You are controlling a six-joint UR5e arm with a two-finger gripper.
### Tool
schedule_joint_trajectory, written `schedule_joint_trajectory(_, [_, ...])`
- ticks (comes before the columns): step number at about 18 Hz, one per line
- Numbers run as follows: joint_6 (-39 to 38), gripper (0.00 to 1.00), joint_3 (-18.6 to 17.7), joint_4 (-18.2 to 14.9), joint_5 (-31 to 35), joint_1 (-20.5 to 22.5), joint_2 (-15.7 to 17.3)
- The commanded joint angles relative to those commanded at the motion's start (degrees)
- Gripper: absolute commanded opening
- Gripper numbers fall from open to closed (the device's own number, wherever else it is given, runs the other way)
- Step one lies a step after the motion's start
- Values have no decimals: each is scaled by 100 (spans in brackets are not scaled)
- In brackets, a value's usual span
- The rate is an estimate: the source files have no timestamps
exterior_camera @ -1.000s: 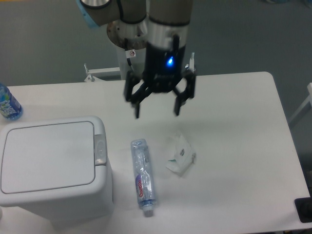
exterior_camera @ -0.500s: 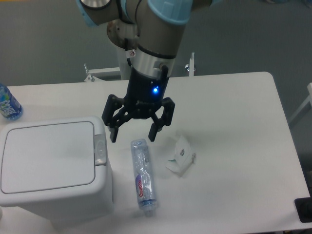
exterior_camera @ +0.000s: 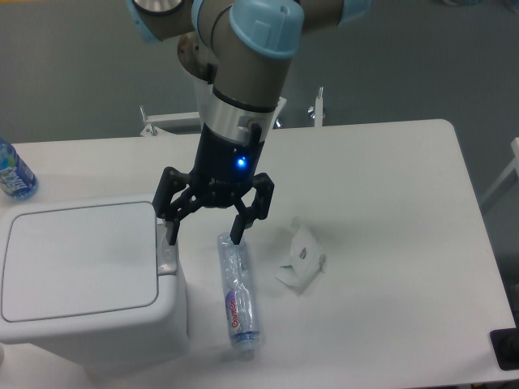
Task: Open the trash can
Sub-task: 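Press the grey button with the gripper finger to pop the lid open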
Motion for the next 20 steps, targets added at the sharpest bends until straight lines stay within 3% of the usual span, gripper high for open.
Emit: schedule_joint_trajectory(20, [17,100,-105,35,18,0,-88])
